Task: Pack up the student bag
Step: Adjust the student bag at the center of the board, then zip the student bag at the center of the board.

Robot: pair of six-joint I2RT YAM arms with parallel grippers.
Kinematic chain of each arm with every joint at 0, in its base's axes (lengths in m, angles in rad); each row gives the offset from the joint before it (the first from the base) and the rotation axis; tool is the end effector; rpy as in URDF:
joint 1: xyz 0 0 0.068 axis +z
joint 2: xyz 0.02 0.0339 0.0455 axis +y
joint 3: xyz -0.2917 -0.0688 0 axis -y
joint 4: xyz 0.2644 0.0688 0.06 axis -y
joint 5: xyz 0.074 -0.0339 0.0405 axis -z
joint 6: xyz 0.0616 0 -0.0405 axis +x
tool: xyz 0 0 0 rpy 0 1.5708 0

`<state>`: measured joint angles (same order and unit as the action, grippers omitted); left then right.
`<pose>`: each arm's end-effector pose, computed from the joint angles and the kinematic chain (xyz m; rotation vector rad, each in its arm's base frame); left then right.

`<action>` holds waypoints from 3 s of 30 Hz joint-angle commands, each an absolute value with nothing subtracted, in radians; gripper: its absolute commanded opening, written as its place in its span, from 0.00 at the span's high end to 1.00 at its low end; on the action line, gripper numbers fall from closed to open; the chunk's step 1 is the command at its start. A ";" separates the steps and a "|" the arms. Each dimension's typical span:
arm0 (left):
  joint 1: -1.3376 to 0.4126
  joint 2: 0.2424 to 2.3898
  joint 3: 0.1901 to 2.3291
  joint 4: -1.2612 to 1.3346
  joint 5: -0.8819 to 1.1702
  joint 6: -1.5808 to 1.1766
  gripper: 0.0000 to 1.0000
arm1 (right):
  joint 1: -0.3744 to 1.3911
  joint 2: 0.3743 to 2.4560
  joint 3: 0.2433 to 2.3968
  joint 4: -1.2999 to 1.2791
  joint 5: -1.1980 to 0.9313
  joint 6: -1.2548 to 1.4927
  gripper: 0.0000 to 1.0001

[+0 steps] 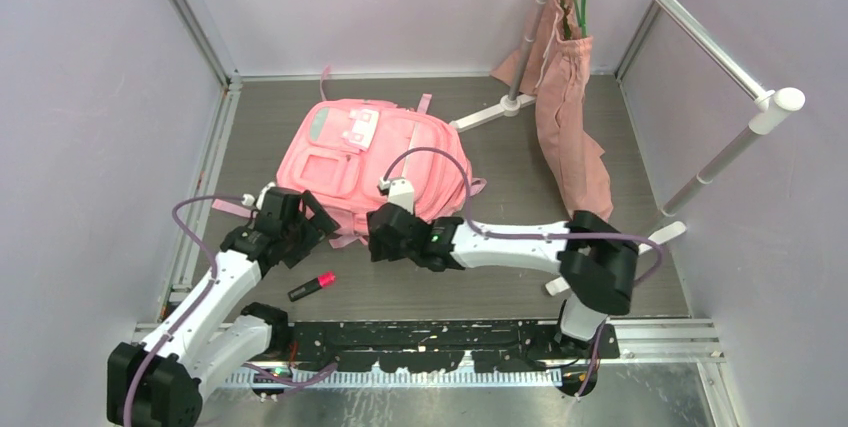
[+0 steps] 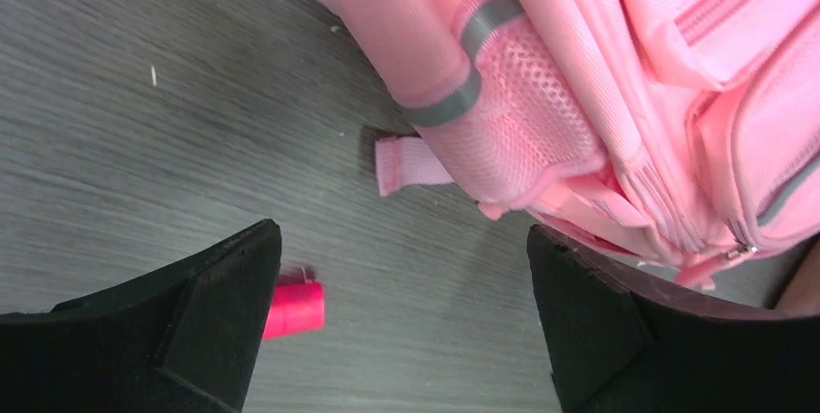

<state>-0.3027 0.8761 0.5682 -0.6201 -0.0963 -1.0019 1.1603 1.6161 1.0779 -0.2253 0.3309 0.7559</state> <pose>0.1779 -0.0494 0.2063 -0.9094 2.3752 -0.4166 0.1726 0.3464 0.2294 -0.3082 2.3391 0.5963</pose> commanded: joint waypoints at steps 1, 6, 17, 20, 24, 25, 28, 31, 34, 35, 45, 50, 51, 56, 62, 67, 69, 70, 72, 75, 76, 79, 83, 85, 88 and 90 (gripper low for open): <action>-0.284 0.875 0.527 -0.453 -0.136 -1.022 0.04 | 1.187 1.700 1.141 -0.100 0.466 0.835 0.42; -0.236 0.937 0.474 -0.328 -0.138 -1.005 0.11 | 1.194 1.801 1.142 -0.006 0.426 0.887 0.43; -0.183 1.069 0.420 -0.092 -0.079 -0.974 0.37 | 1.194 1.974 1.200 0.090 0.476 0.941 0.36; -0.173 1.069 0.435 -0.127 -0.093 -0.976 0.62 | 1.194 1.998 1.212 0.099 0.481 0.925 0.40; -0.165 1.055 0.449 -0.150 -0.100 -0.961 0.95 | 1.192 2.007 1.221 0.095 0.483 0.913 0.45; -0.163 1.052 0.453 -0.154 -0.099 -0.953 1.00 | 1.193 2.010 1.226 0.089 0.488 0.906 0.46; -0.156 1.047 0.464 -0.156 -0.073 -0.934 1.00 | 1.193 2.020 1.237 0.063 0.502 0.878 0.49; -0.155 1.048 0.469 -0.141 -0.041 -0.929 1.00 | 1.190 2.031 1.241 0.046 0.507 0.857 0.54; -0.155 1.060 0.469 -0.126 -0.029 -0.932 1.00 | 1.189 2.046 1.264 0.011 0.505 0.838 0.58; -0.154 1.068 0.469 -0.118 -0.022 -0.934 1.00 | 1.190 2.048 1.268 0.008 0.506 0.833 0.61; -0.139 1.097 0.517 -0.165 -0.034 -0.941 1.00 | 1.189 1.908 1.193 0.014 0.484 0.743 0.99; -0.031 1.116 0.548 -0.195 0.026 -0.929 1.00 | 1.190 1.784 1.099 -0.036 0.426 0.694 0.99; -0.009 1.123 0.555 -0.202 0.044 -0.924 1.00 | 1.189 1.766 1.082 -0.047 0.414 0.674 0.99; 0.121 1.150 0.603 -0.235 0.074 -0.897 1.00 | 1.186 1.666 1.005 -0.197 0.444 0.633 0.99; 0.223 1.166 0.645 -0.229 0.113 -0.901 1.00 | 1.135 1.493 0.903 -0.345 0.487 0.615 0.99; 0.270 1.235 0.746 -0.237 0.142 -0.911 1.00 | 1.032 1.339 0.835 -0.428 0.490 0.588 0.99; 0.273 1.277 0.792 -0.244 0.131 -0.906 1.00 | 0.982 1.315 0.798 -0.433 0.488 0.571 0.99; 0.273 1.295 0.813 -0.246 0.121 -0.913 1.00 | 0.954 1.312 0.782 -0.425 0.479 0.569 0.99; 0.274 1.339 0.845 -0.212 0.122 -0.916 1.00 | 0.916 1.317 0.774 -0.417 0.456 0.575 0.99; 0.273 1.401 0.955 -0.254 0.202 -0.857 0.68 | 0.914 1.314 0.797 -0.426 0.413 0.581 0.99; 0.264 1.406 0.996 -0.304 0.251 -0.830 0.53 | 0.914 1.311 0.801 -0.428 0.392 0.587 0.99; 0.171 1.340 1.059 -0.385 0.258 -0.681 0.34 | 0.919 1.293 0.794 -0.407 0.319 0.594 0.99; -0.080 1.185 1.015 -0.393 0.336 -0.456 0.29 | 0.921 1.259 0.790 -0.383 0.220 0.555 0.99; -0.181 1.102 0.946 -0.330 0.444 -0.421 0.29 | 0.920 1.230 0.787 -0.374 0.178 0.543 0.99; -0.280 0.965 0.805 -0.191 0.489 -0.379 0.28 | 0.917 1.180 0.773 -0.348 0.134 0.534 0.99; -0.312 0.909 0.724 -0.114 0.513 -0.348 0.27 | 0.914 1.168 0.776 -0.348 0.112 0.530 0.99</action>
<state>-0.2729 1.0042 0.8585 -0.2752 0.4236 -0.4728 0.9161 1.2354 0.7677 -0.3382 0.2039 0.5648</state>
